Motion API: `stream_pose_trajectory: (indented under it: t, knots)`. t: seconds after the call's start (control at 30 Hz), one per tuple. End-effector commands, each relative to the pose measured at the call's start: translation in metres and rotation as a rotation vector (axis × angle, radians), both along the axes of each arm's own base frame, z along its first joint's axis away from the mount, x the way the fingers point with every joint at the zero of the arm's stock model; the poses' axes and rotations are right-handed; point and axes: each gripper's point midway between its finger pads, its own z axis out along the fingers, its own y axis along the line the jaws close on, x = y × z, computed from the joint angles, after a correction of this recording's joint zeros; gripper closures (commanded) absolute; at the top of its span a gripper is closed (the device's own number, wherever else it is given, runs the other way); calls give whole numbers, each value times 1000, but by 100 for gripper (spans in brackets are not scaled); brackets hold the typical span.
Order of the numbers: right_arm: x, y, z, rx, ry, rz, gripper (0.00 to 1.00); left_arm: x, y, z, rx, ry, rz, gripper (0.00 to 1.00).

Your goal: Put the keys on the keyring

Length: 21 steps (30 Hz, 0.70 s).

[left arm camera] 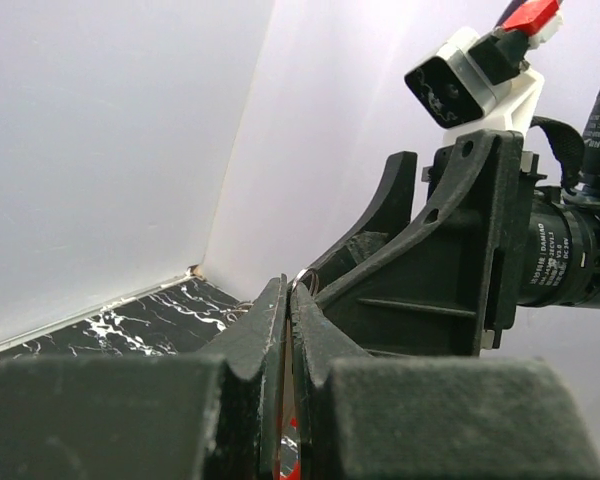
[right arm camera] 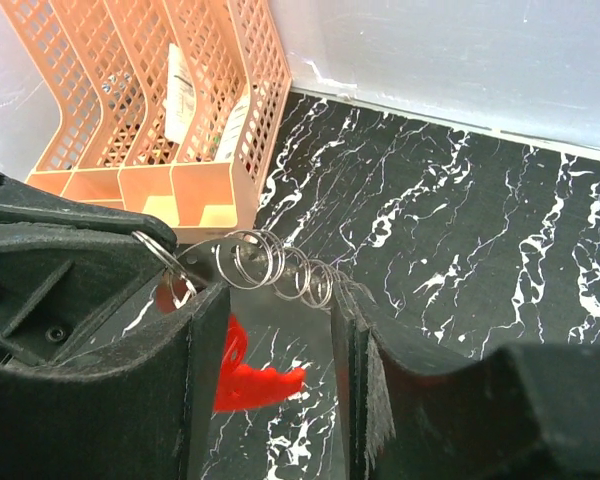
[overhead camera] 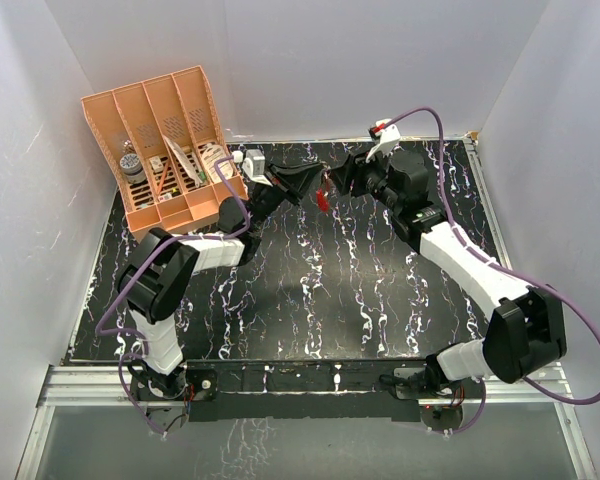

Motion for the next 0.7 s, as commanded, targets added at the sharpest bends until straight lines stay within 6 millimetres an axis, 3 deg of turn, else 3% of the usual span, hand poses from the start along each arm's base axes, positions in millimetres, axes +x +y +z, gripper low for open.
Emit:
stream_pose_trajectory:
  t: [0.0, 0.27, 0.5, 0.67]
  knots:
    - [-3, -5, 46, 43, -122, -6, 57, -33, 32, 85, -193, -225, 48, 100]
    - [1, -19, 58, 59, -156, -28, 57, -31, 35, 86, -210, -210, 61, 100]
    - [-20, -7, 82, 85, -268, 126, 58, -33, 34, 86, -209, -210, 53, 100]
    - [-32, 3, 85, 94, -300, 253, 61, -34, 35, 90, -220, -210, 43, 100]
